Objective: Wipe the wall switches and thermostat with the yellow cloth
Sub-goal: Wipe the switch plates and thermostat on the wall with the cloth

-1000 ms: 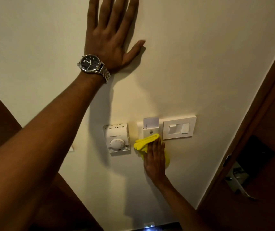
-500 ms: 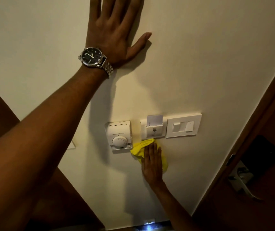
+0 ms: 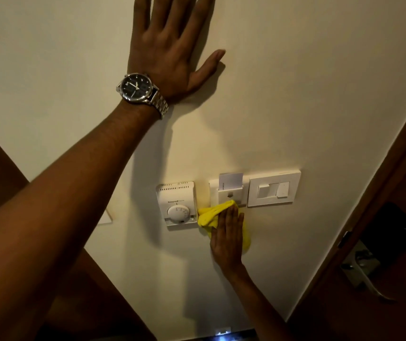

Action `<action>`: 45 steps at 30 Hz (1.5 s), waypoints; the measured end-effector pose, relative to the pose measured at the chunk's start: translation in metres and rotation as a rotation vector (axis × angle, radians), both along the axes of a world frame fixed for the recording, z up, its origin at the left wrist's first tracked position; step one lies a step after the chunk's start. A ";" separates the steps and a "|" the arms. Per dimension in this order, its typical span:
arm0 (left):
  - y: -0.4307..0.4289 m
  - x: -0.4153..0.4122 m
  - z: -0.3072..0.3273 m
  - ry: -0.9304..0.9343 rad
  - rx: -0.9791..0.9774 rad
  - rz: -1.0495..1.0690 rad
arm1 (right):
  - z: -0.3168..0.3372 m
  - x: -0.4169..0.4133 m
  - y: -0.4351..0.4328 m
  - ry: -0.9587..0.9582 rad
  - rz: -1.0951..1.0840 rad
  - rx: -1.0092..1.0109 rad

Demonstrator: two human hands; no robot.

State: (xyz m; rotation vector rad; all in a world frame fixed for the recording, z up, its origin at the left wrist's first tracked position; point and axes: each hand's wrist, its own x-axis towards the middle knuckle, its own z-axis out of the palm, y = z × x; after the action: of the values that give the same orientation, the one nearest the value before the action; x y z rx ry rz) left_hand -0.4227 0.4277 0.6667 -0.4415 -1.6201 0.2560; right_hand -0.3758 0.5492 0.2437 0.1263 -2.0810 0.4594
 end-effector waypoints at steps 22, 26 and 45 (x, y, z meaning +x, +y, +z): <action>-0.001 -0.003 -0.002 0.026 0.006 -0.024 | 0.038 0.019 -0.055 -0.127 -0.002 -0.465; -0.001 0.001 0.002 -0.018 0.004 -0.006 | 0.031 0.022 -0.047 -0.164 -0.019 -0.385; 0.001 -0.001 0.001 0.019 0.004 0.011 | 0.018 0.017 -0.051 -0.083 -0.029 -0.377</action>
State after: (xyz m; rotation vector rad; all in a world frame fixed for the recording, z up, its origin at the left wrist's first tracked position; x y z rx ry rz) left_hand -0.4236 0.4285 0.6678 -0.4264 -1.6045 0.2641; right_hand -0.3590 0.4983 0.2616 -0.1476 -2.0351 0.8409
